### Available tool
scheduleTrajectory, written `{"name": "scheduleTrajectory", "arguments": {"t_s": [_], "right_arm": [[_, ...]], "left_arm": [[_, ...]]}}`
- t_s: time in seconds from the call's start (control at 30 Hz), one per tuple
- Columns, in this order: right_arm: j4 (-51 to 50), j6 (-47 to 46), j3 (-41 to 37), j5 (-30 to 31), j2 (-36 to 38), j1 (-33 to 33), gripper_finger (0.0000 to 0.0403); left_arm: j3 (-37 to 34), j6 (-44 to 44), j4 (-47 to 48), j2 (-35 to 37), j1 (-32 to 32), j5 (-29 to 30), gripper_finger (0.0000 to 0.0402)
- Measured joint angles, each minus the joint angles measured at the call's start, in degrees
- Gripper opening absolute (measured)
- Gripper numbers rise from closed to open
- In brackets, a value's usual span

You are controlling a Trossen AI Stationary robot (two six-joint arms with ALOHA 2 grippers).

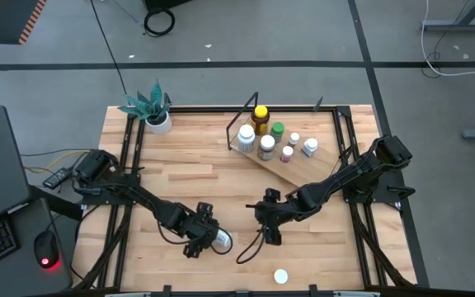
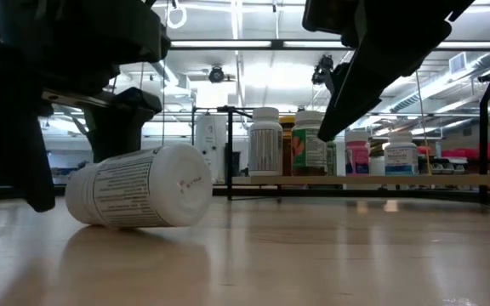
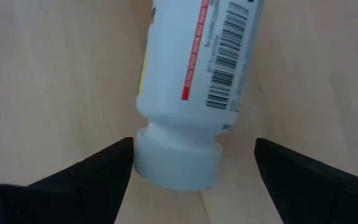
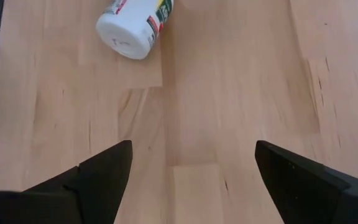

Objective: Pick and place medicine bottles onto shelf by color
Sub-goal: Put the white and green pill bottle on the shelf

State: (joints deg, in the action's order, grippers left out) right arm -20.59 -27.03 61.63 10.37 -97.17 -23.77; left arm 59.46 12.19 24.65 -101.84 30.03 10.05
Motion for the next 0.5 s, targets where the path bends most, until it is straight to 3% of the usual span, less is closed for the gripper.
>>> {"name": "scheduleTrajectory", "arguments": {"t_s": [0.5], "right_arm": [[-0.1, 0.2, 0.0, -0.8, 0.0, 0.1, 0.0348]], "left_arm": [[0.0, -1.2, -1.3, -1.4, -1.4, 0.9, 0.0291]]}}
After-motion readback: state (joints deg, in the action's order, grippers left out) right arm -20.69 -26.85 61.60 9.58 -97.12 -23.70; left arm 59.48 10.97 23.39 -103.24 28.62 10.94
